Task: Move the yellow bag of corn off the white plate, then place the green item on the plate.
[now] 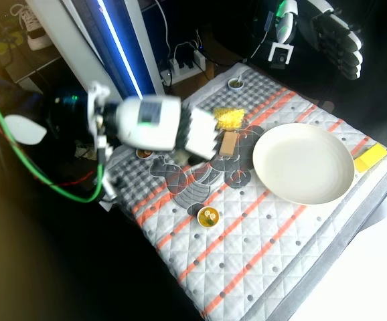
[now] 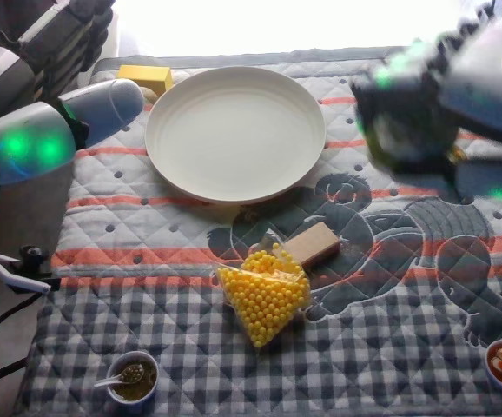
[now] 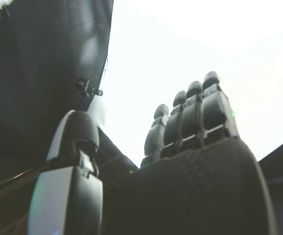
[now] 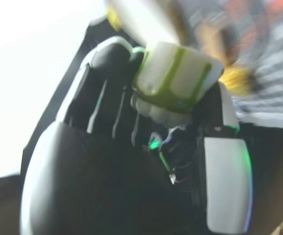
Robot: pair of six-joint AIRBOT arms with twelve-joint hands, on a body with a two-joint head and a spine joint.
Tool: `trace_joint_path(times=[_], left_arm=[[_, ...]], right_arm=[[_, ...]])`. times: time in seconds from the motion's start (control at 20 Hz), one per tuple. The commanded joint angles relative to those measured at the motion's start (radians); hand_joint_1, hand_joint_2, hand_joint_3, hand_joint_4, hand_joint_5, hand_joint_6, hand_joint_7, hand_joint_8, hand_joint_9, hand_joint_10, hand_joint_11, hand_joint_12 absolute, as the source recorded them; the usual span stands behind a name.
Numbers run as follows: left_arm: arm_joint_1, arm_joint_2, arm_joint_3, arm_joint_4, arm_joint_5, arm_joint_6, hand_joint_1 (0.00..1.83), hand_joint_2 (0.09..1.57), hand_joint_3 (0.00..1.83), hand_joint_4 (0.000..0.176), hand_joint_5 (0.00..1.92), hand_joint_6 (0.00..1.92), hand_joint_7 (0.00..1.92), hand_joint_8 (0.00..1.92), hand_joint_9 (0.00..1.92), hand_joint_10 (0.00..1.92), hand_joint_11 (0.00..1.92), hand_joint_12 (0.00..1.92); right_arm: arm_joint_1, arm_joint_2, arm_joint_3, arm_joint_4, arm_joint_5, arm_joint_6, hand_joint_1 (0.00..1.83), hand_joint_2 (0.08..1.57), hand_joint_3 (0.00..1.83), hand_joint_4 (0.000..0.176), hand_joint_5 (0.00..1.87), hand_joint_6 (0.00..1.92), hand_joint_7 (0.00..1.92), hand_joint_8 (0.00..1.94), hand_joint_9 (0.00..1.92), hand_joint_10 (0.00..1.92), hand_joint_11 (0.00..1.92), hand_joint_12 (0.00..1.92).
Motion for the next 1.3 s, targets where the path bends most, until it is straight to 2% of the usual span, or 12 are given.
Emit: trace_joint_path(times=[0.0, 0.25, 0.35, 0.45, 0.55, 0.65, 0.75, 0.85, 0.9, 1.05, 1.2, 1.25], left_arm=[[-0.005, -0.006, 0.003, 0.008, -0.133, -0.012, 0.55, 1.26, 0.01, 0.075, 0.00, 0.00, 0.00, 0.00, 0.00, 0.00, 0.00, 0.00], [0.027, -0.021, 0.005, -0.033, -0.159, -0.020, 0.57, 1.25, 0.00, 0.089, 0.01, 0.00, 0.00, 0.00, 0.00, 0.00, 0.00, 0.00], [0.035, -0.024, 0.007, -0.041, -0.161, -0.023, 0.59, 1.26, 0.01, 0.054, 0.04, 0.01, 0.00, 0.00, 0.00, 0.00, 0.00, 0.00], [0.039, -0.029, 0.013, -0.049, -0.157, -0.029, 0.58, 1.26, 0.00, 0.059, 0.05, 0.01, 0.00, 0.00, 0.00, 0.00, 0.00, 0.00], [0.039, -0.038, 0.024, -0.050, -0.153, -0.041, 0.63, 1.27, 0.00, 0.039, 0.07, 0.02, 0.00, 0.00, 0.00, 0.00, 0.00, 0.00], [0.038, -0.040, 0.029, -0.050, -0.149, -0.046, 0.67, 1.26, 0.00, 0.024, 0.09, 0.02, 0.00, 0.00, 0.00, 0.00, 0.00, 0.00], [0.039, -0.040, 0.029, -0.050, -0.150, -0.047, 0.70, 1.27, 0.00, 0.020, 0.10, 0.02, 0.00, 0.00, 0.00, 0.00, 0.00, 0.00], [0.039, -0.041, 0.030, -0.054, -0.154, -0.054, 0.67, 1.27, 0.00, 0.030, 0.10, 0.01, 0.00, 0.00, 0.00, 0.00, 0.00, 0.00], [0.040, -0.041, 0.030, -0.058, -0.159, -0.054, 0.64, 1.27, 0.00, 0.029, 0.09, 0.01, 0.00, 0.00, 0.00, 0.00, 0.00, 0.00], [0.044, -0.039, 0.029, -0.067, -0.175, -0.064, 0.65, 1.27, 0.00, 0.015, 0.09, 0.00, 0.00, 0.00, 0.00, 0.00, 0.00, 0.00], [0.047, -0.028, 0.026, -0.068, -0.189, -0.065, 0.59, 1.27, 0.00, 0.035, 0.07, 0.00, 0.00, 0.00, 0.00, 0.00, 0.00, 0.00], [0.051, -0.021, 0.021, -0.073, -0.199, -0.065, 0.62, 1.28, 0.00, 0.008, 0.06, 0.00, 0.00, 0.00, 0.00, 0.00, 0.00, 0.00]], right_arm=[[0.030, -0.024, 0.014, 0.003, 0.075, -0.001, 1.14, 1.31, 0.00, 0.000, 0.56, 1.47, 0.74, 1.61, 0.71, 1.79, 0.70, 1.92], [0.205, -0.300, 0.240, -0.023, -0.138, -0.001, 1.18, 1.30, 0.00, 0.000, 0.64, 1.30, 0.71, 1.72, 0.83, 1.90, 0.90, 1.92], [0.221, -0.353, 0.291, -0.022, -0.173, -0.001, 1.10, 1.26, 0.00, 0.000, 0.71, 1.39, 0.93, 1.92, 1.14, 1.92, 1.25, 1.92], [0.241, -0.439, 0.368, -0.014, -0.225, -0.001, 1.17, 1.27, 0.00, 0.000, 0.62, 1.39, 0.80, 1.51, 0.83, 1.67, 0.89, 1.92], [0.248, -0.502, 0.426, -0.006, -0.273, -0.001, 0.95, 1.19, 0.00, 0.000, 0.24, 0.85, 0.39, 0.86, 0.45, 1.33, 0.38, 1.80], [0.248, -0.535, 0.459, 0.006, -0.296, -0.001, 0.58, 1.15, 0.00, 0.068, 0.02, 0.09, 0.04, 0.09, 0.02, 0.19, 0.01, 0.84], [0.248, -0.537, 0.464, 0.009, -0.306, -0.001, 0.45, 1.12, 0.00, 0.078, 0.00, 0.00, 0.00, 0.00, 0.00, 0.01, 0.00, 0.27], [0.248, -0.537, 0.457, 0.017, -0.310, -0.001, 0.34, 1.11, 0.00, 0.031, 0.00, 0.00, 0.00, 0.00, 0.00, 0.00, 0.00, 0.05], [0.248, -0.537, 0.446, 0.021, -0.309, -0.001, 0.33, 1.07, 0.03, 0.086, 0.00, 0.00, 0.00, 0.00, 0.00, 0.00, 0.00, 0.52], [0.248, -0.472, 0.383, 0.022, -0.284, -0.001, 0.37, 1.09, 0.00, 0.073, 0.00, 0.00, 0.00, 0.00, 0.00, 0.00, 0.00, 0.02], [0.248, -0.335, 0.275, 0.032, -0.184, -0.001, 0.18, 1.08, 0.00, 0.084, 0.00, 0.00, 0.00, 0.00, 0.00, 0.00, 0.00, 0.00], [0.248, -0.299, 0.235, 0.033, -0.142, -0.001, 0.19, 1.11, 0.01, 0.072, 0.00, 0.00, 0.00, 0.00, 0.00, 0.00, 0.00, 0.00]])
